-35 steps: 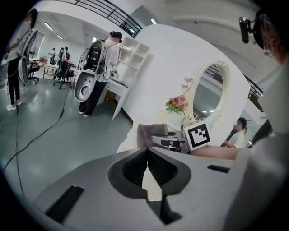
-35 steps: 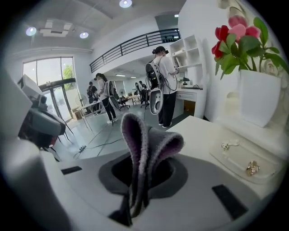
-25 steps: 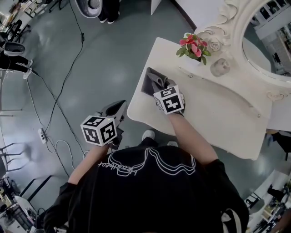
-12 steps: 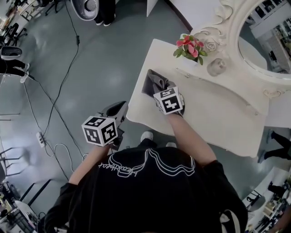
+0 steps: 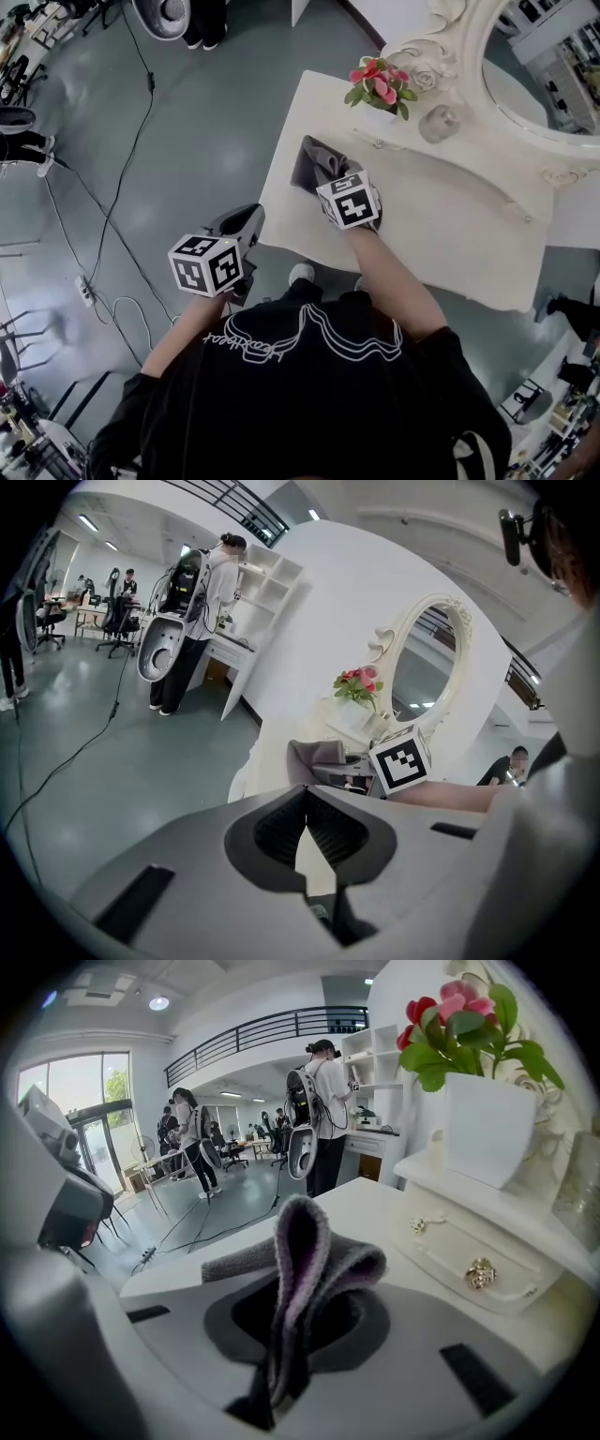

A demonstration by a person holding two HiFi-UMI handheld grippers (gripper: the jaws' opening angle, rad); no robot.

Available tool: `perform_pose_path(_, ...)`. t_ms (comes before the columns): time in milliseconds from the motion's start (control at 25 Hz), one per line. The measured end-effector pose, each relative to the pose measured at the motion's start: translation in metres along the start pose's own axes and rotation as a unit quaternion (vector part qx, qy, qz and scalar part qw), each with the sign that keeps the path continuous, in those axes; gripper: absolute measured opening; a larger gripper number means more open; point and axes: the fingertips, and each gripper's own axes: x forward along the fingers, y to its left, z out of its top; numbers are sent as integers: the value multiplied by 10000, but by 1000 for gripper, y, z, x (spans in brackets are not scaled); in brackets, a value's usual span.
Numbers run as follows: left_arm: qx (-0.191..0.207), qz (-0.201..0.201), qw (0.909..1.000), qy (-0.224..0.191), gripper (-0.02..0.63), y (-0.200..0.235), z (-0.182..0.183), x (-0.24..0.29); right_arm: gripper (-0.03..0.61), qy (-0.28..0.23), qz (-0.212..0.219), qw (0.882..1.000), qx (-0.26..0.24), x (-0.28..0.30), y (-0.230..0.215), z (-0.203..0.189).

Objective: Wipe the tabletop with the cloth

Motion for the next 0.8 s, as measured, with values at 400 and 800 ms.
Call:
perform_pose_path(400, 155, -82, 9998, 87, 5, -35, -3, 19, 55, 15, -60, 9999, 114, -25, -28, -24)
perform_pose_path(800, 170, -62, 9997, 131, 5, -79, -17, 38, 55, 29, -90, 9998, 161, -56, -61, -52)
